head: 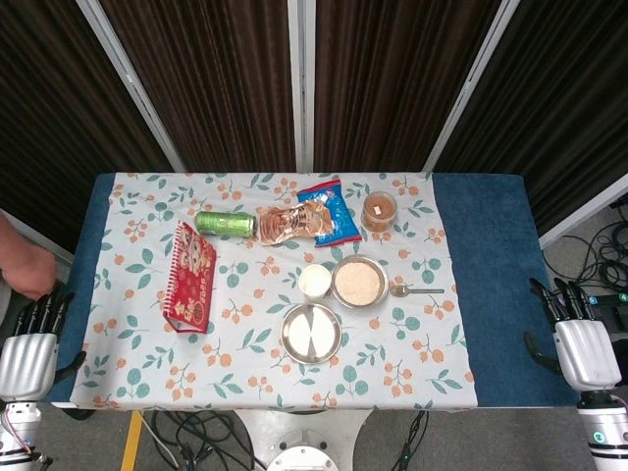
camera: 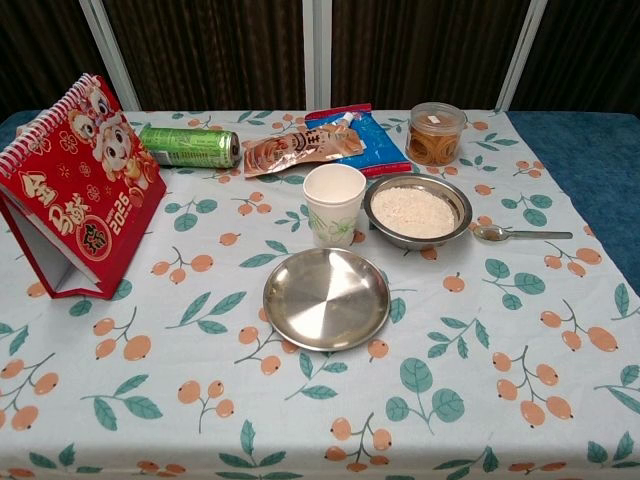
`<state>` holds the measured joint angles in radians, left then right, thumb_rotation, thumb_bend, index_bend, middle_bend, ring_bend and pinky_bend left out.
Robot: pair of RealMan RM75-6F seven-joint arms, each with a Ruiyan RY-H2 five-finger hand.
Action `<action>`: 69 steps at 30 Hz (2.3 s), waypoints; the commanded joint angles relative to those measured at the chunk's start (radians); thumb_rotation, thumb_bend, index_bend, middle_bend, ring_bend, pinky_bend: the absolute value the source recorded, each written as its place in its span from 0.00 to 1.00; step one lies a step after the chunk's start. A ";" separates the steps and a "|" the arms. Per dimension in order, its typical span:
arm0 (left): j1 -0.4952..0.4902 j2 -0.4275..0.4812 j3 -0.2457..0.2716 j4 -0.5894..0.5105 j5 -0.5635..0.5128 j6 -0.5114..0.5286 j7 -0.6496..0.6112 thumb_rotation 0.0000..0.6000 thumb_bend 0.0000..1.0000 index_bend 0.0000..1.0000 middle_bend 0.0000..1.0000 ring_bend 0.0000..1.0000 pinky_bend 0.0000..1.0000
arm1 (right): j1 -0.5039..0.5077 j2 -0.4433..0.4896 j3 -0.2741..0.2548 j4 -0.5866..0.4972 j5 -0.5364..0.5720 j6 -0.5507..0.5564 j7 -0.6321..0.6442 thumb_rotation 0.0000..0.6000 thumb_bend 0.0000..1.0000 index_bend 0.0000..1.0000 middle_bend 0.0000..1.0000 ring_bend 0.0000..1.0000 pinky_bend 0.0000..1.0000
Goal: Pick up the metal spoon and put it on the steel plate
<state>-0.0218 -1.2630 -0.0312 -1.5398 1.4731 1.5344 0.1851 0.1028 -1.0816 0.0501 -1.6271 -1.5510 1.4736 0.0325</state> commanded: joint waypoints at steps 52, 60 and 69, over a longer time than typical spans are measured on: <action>-0.002 -0.008 0.000 0.011 -0.024 -0.023 -0.006 1.00 0.26 0.13 0.10 0.05 0.11 | 0.491 -0.514 0.075 0.566 0.292 -0.637 -0.255 1.00 0.27 0.41 0.43 0.07 0.05; -0.002 -0.010 0.000 0.014 -0.025 -0.024 -0.006 1.00 0.26 0.13 0.10 0.05 0.11 | 0.502 -0.525 0.075 0.593 0.281 -0.637 -0.213 1.00 0.27 0.45 0.47 0.10 0.05; 0.003 -0.009 0.002 0.013 -0.024 -0.018 -0.004 1.00 0.26 0.13 0.10 0.05 0.11 | 0.507 -0.530 0.065 0.599 0.284 -0.645 -0.222 1.00 0.27 0.47 0.50 0.11 0.05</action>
<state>-0.0194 -1.2721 -0.0293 -1.5271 1.4493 1.5163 0.1806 0.6098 -1.6109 0.1157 -1.0280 -1.2677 0.8294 -0.1890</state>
